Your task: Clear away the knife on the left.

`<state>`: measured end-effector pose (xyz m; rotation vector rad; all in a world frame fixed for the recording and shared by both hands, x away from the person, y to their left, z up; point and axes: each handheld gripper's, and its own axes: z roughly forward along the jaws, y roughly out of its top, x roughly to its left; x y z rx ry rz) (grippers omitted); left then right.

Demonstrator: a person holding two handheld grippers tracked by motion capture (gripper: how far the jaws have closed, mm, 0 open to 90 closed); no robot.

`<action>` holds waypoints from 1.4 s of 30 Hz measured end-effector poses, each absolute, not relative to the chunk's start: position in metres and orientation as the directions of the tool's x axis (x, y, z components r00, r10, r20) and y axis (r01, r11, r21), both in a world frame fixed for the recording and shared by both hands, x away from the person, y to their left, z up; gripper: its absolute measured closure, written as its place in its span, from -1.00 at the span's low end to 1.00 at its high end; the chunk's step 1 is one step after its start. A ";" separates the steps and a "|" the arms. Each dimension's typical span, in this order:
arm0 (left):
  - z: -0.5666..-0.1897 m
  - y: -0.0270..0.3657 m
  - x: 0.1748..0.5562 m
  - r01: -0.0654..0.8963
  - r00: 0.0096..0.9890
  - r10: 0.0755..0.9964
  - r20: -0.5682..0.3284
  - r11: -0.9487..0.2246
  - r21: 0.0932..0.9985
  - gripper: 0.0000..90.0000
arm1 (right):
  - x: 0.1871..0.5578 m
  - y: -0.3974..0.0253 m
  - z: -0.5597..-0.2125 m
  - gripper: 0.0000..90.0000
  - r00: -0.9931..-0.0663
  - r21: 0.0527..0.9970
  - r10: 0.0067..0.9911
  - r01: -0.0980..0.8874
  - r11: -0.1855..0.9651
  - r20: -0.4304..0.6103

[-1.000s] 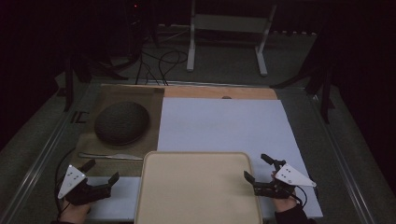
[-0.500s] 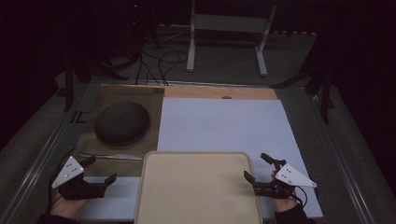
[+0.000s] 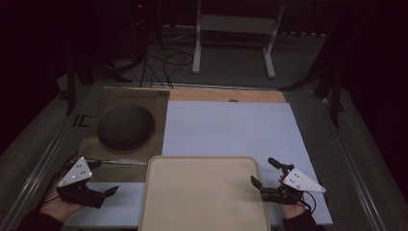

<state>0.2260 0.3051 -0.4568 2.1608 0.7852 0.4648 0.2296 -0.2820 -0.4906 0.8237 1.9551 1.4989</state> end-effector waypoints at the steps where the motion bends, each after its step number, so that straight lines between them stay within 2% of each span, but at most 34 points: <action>1: -0.456 0.305 0.227 0.379 0.750 0.658 0.071 -0.515 0.769 -1.00 | 0.230 -0.282 -0.491 -0.76 -0.669 0.970 0.742 0.144 0.196 -0.050; 10: -0.443 0.307 0.240 0.349 0.808 0.576 0.127 -0.640 0.684 -1.00 | 0.231 -0.281 -0.491 -0.76 -0.671 0.970 0.739 0.144 0.197 -0.051; 27: -0.419 0.310 0.261 0.279 0.866 0.467 0.181 -0.750 0.599 -1.00 | 0.230 -0.280 -0.491 -0.76 -0.681 0.970 0.731 0.143 0.195 -0.047; 42: -0.416 0.313 0.286 0.257 0.898 0.388 0.208 -0.846 0.467 -1.00 | 0.230 -0.277 -0.491 -0.76 -0.689 0.969 0.723 0.141 0.203 -0.052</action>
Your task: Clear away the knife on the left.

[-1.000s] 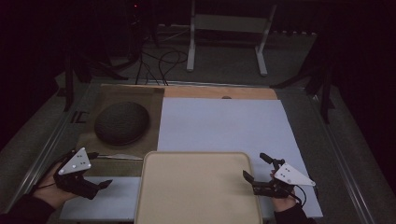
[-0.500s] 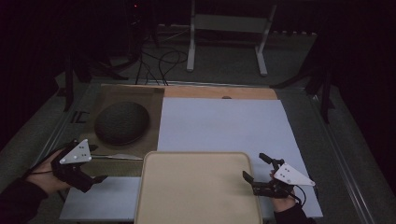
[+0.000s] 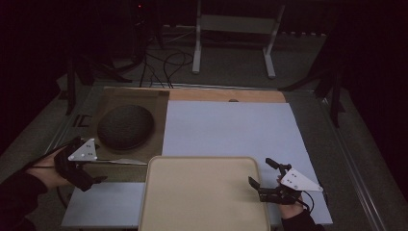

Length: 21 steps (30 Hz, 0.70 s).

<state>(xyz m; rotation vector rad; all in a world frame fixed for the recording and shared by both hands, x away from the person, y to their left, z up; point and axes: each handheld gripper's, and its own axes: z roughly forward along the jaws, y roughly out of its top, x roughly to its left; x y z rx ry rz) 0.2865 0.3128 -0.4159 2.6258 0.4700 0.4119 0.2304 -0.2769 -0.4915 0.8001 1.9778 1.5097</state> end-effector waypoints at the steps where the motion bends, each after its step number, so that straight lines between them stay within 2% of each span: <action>1: -0.416 0.313 0.289 0.254 0.904 0.377 0.200 -0.852 0.457 -1.00 | 0.230 -0.277 -0.491 -0.76 -0.689 0.969 0.722 0.141 0.204 -0.052; 8: -0.423 0.308 0.297 0.240 0.926 0.328 0.189 -0.894 0.379 -0.98 | 0.230 -0.277 -0.491 -0.76 -0.693 0.969 0.719 0.135 0.205 -0.056; 21: -0.434 0.312 0.317 0.224 0.945 0.281 0.164 -0.928 0.297 -0.90 | 0.230 -0.275 -0.492 -0.76 -0.700 0.969 0.712 0.131 0.209 -0.059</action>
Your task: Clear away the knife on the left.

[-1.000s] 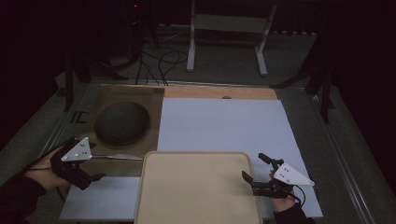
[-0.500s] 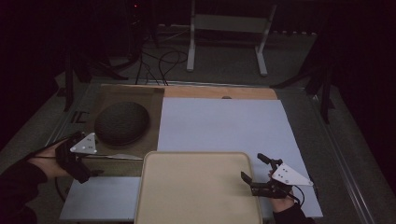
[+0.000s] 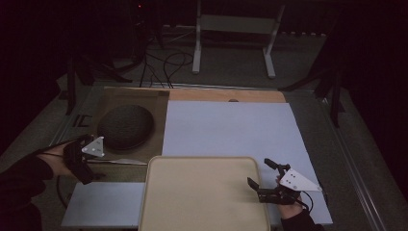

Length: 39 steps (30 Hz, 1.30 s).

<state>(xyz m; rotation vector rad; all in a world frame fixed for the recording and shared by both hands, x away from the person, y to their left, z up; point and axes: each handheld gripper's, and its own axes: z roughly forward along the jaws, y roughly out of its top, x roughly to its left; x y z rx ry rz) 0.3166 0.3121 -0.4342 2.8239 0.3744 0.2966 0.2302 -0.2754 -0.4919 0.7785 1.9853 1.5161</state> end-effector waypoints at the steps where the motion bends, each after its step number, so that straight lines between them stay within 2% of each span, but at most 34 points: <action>1: -0.435 0.312 0.318 0.220 0.948 0.275 0.162 -0.931 0.290 -0.90 | 0.230 -0.275 -0.492 -0.76 -0.700 0.969 0.712 0.131 0.209 -0.059; 5: -0.440 0.313 0.324 0.217 0.950 0.261 0.170 -0.946 0.241 -0.86 | 0.230 -0.275 -0.492 -0.76 -0.702 0.970 0.710 0.129 0.206 -0.058; 11: -0.447 0.318 0.337 0.265 0.944 0.294 0.151 -0.946 0.188 -0.77 | 0.231 -0.273 -0.492 -0.76 -0.706 0.969 0.706 0.129 0.210 -0.059; 12: -0.448 0.320 0.339 0.256 0.945 0.285 0.160 -0.949 0.182 -0.67 | 0.231 -0.273 -0.492 -0.76 -0.707 0.969 0.704 0.127 0.212 -0.062; 16: -0.452 0.326 0.342 0.234 0.950 0.263 0.168 -0.957 0.170 -0.55 | 0.231 -0.273 -0.493 -0.76 -0.707 0.969 0.705 0.128 0.213 -0.061; 17: -0.454 0.328 0.342 0.225 0.953 0.251 0.168 -0.961 0.162 -0.41 | 0.231 -0.273 -0.493 -0.76 -0.706 0.969 0.706 0.128 0.212 -0.061; 19: -0.456 0.330 0.343 0.211 0.958 0.233 0.166 -0.967 0.142 -0.27 | 0.231 -0.273 -0.493 -0.76 -0.706 0.969 0.706 0.128 0.212 -0.061; 23: -0.459 0.334 0.346 0.165 0.967 0.186 0.177 -0.978 0.126 -0.14 | 0.231 -0.274 -0.493 -0.76 -0.704 0.969 0.708 0.128 0.211 -0.061; 25: -0.460 0.335 0.348 0.148 0.970 0.166 0.176 -0.982 0.114 -0.01 | 0.232 -0.273 -0.493 -0.76 -0.703 0.967 0.708 0.129 0.220 -0.067; 31: -0.469 0.336 0.358 0.106 0.983 0.116 0.145 -0.992 0.072 0.05 | 0.233 -0.271 -0.494 -0.76 -0.705 0.965 0.706 0.135 0.227 -0.068; 39: -0.479 0.337 0.369 0.096 0.986 0.103 0.128 -0.994 0.059 0.26 | 0.235 -0.272 -0.496 -0.76 -0.700 0.963 0.711 0.139 0.231 -0.069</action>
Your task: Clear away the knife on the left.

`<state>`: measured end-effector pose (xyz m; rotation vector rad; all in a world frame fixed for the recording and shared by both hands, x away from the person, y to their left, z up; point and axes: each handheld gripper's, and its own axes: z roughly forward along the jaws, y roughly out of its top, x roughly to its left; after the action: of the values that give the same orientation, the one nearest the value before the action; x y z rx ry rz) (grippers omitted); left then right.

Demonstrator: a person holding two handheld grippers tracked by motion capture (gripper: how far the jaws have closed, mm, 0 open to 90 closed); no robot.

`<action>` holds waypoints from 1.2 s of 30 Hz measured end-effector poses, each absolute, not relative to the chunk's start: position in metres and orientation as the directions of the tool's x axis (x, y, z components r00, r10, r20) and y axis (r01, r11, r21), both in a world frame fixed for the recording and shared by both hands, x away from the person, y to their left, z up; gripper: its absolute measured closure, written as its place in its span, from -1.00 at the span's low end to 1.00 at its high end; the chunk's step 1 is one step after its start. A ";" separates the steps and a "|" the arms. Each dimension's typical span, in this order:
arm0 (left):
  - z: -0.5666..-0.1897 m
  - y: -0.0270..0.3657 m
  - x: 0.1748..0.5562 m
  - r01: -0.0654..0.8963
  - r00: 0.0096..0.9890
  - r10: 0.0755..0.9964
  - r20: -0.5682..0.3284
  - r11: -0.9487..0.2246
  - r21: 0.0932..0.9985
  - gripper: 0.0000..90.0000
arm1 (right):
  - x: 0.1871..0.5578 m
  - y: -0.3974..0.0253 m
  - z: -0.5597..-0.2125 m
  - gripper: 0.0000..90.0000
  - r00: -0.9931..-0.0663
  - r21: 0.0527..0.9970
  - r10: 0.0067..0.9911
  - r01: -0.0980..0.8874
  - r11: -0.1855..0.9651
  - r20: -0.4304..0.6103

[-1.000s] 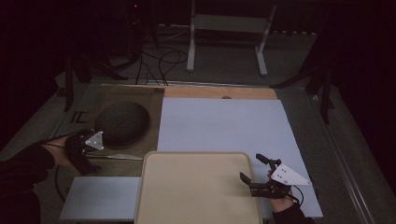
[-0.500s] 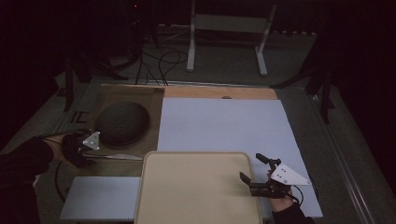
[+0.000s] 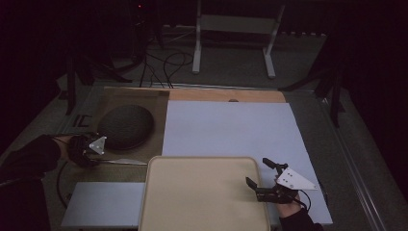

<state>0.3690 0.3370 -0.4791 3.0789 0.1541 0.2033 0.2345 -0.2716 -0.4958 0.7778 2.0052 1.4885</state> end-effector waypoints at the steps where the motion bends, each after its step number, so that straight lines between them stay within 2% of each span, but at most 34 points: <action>1: -0.480 0.337 0.370 0.095 0.987 0.101 0.123 -0.994 0.054 0.26 | 0.235 -0.272 -0.496 -0.76 -0.700 0.963 0.711 0.139 0.231 -0.069; 10: -0.488 0.333 0.376 0.084 0.994 0.087 0.070 -0.996 0.044 0.48 | 0.235 -0.273 -0.497 -0.76 -0.700 0.963 0.711 0.145 0.225 -0.061; 14: -0.488 0.331 0.378 0.064 0.997 0.066 0.050 -0.997 0.038 0.52 | 0.235 -0.273 -0.497 -0.76 -0.701 0.964 0.710 0.145 0.224 -0.060; 20: -0.489 0.328 0.381 0.038 0.999 0.038 -0.004 -0.999 0.023 0.74 | 0.235 -0.274 -0.498 -0.76 -0.702 0.964 0.710 0.148 0.219 -0.054; 30: -0.487 0.328 0.381 0.035 0.999 0.035 -0.009 -0.999 0.024 0.77 | 0.234 -0.276 -0.498 -0.76 -0.701 0.966 0.712 0.151 0.212 -0.047; 36: -0.480 0.333 0.377 0.084 0.996 0.084 -0.003 -0.996 0.040 0.78 | 0.234 -0.275 -0.498 -0.76 -0.700 0.965 0.713 0.148 0.215 -0.051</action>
<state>0.3774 0.3334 -0.4801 3.0992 0.1307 -0.0015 0.2339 -0.2755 -0.4976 0.7934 2.0007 1.5060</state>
